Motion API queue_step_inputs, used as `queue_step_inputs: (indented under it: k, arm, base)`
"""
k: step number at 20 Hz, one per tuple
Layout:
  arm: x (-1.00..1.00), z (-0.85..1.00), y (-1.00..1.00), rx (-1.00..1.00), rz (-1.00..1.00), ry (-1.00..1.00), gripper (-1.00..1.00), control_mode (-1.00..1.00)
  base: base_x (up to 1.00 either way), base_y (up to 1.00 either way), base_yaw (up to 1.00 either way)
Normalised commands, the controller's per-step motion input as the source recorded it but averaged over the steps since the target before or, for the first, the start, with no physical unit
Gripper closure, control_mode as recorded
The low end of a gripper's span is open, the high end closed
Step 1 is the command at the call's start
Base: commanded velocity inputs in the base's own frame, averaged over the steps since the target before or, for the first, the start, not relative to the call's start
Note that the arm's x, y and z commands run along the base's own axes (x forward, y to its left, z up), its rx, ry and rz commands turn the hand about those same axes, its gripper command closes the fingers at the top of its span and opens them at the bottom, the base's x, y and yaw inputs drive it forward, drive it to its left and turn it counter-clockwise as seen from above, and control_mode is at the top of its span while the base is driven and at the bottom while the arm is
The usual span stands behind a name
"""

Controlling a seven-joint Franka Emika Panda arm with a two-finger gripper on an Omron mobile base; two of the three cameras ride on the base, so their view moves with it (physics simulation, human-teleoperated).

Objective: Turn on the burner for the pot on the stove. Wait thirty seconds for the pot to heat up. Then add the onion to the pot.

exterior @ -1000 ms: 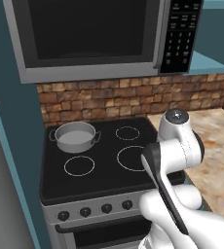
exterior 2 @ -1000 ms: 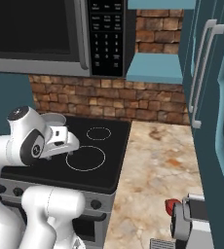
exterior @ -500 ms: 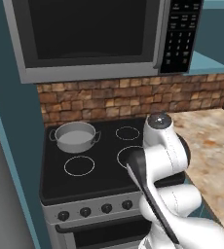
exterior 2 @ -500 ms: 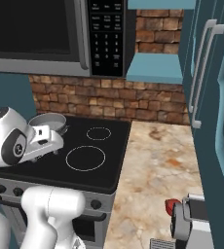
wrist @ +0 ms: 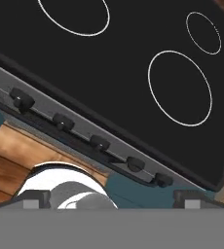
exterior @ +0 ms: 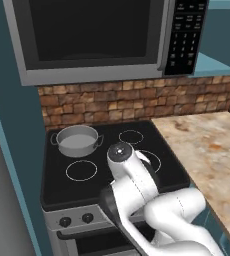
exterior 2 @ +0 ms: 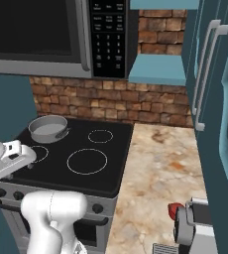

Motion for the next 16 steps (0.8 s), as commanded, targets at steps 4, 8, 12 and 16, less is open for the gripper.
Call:
queue_step_inputs:
  k: [4,8,12,16]
  arm:
    - [-0.26,-0.74,0.63,-0.01,0.10,-0.01,-1.00,-1.00]
    - [-0.29,-0.63,0.48,0.00,0.10,-0.06,-1.00,-1.00]
    - [-0.08,-0.75,0.54,0.12,0.07,-0.18,-1.00,-1.00]
    - [-0.07,-0.79,0.44,0.25,0.08,-0.35,-1.00,-1.00]
  base:
    - [0.00,0.00,0.00]
    - [0.00,0.00,0.00]
    - [0.00,0.00,0.00]
    - [0.00,0.00,0.00]
